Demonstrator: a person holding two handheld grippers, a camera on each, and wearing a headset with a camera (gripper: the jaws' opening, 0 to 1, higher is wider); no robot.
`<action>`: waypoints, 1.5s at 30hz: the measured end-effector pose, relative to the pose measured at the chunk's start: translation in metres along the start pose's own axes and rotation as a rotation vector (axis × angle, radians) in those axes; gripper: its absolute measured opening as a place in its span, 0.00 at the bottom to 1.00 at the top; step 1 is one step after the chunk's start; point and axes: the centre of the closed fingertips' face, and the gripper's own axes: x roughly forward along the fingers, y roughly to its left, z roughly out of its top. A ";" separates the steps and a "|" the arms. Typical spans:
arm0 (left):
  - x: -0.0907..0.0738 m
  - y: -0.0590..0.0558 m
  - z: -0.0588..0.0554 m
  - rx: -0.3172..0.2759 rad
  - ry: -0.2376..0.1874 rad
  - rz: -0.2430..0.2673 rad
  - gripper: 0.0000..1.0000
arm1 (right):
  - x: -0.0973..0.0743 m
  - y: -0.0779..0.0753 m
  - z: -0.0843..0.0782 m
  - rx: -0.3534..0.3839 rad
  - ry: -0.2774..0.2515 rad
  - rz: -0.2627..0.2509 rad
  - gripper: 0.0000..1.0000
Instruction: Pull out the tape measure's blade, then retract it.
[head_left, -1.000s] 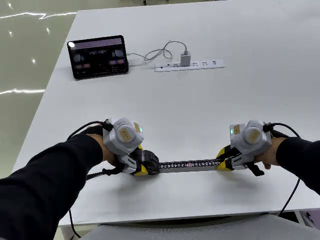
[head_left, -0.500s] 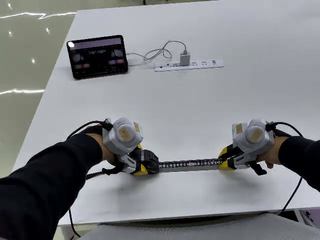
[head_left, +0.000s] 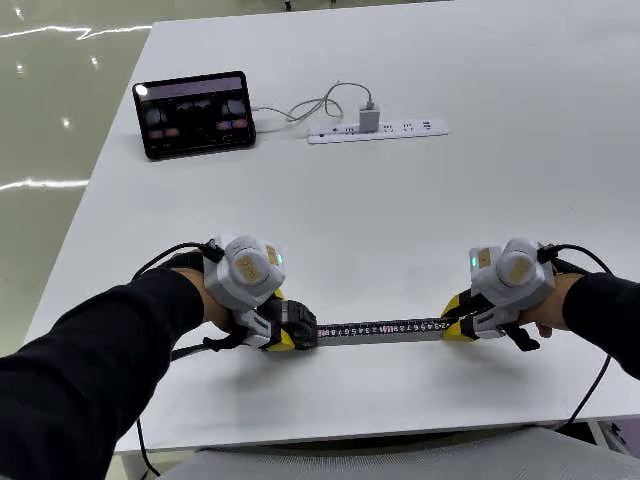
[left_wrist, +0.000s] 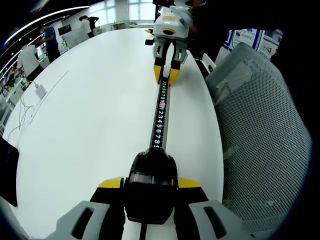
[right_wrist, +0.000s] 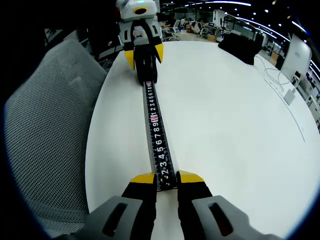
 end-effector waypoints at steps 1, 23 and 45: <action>0.000 0.000 0.000 0.000 0.000 0.000 0.33 | -0.001 0.000 0.000 0.000 0.001 0.000 0.11; -0.001 0.000 0.000 0.002 -0.004 0.002 0.33 | -0.010 -0.005 -0.013 0.017 0.015 -0.004 0.11; 0.000 0.001 -0.001 -0.001 -0.005 0.002 0.33 | -0.014 -0.005 -0.018 0.023 0.023 -0.004 0.11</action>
